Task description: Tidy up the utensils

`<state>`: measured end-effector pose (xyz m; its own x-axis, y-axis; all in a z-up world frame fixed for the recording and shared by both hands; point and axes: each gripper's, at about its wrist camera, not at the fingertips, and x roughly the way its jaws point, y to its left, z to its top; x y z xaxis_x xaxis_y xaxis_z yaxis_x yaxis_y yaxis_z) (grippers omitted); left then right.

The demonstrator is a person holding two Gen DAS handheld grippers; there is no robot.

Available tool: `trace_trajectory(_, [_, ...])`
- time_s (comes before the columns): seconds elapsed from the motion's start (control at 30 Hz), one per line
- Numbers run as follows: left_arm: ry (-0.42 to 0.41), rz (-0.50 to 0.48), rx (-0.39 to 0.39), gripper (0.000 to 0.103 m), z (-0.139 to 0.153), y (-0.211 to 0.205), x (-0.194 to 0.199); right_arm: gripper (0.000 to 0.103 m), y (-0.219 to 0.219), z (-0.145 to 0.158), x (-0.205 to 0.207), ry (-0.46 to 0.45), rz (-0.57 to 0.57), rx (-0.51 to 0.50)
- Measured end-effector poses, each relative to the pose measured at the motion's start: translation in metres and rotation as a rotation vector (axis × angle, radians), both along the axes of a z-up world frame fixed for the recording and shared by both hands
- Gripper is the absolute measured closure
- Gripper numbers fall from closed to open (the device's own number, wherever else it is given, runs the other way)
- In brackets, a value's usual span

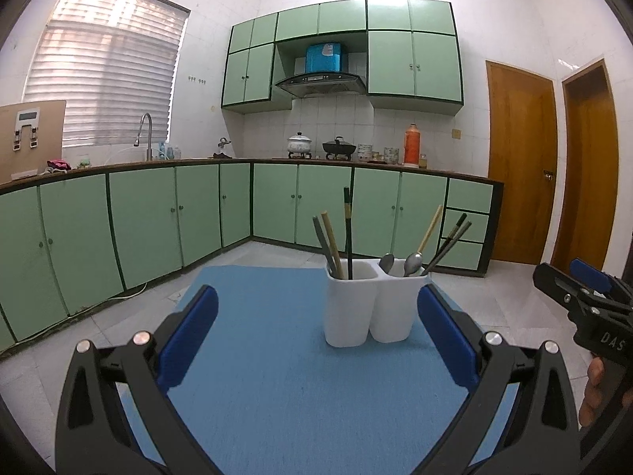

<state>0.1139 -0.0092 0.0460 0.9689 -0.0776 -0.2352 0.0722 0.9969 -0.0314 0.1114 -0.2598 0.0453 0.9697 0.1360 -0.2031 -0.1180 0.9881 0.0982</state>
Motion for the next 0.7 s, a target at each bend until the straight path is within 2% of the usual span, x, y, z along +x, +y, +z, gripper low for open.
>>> trace_trajectory(0.7, [-0.025,0.004,0.014,0.005,0.006,0.0,-0.015,0.006,0.011,0.003,-0.01,-0.018,0.022,-0.027])
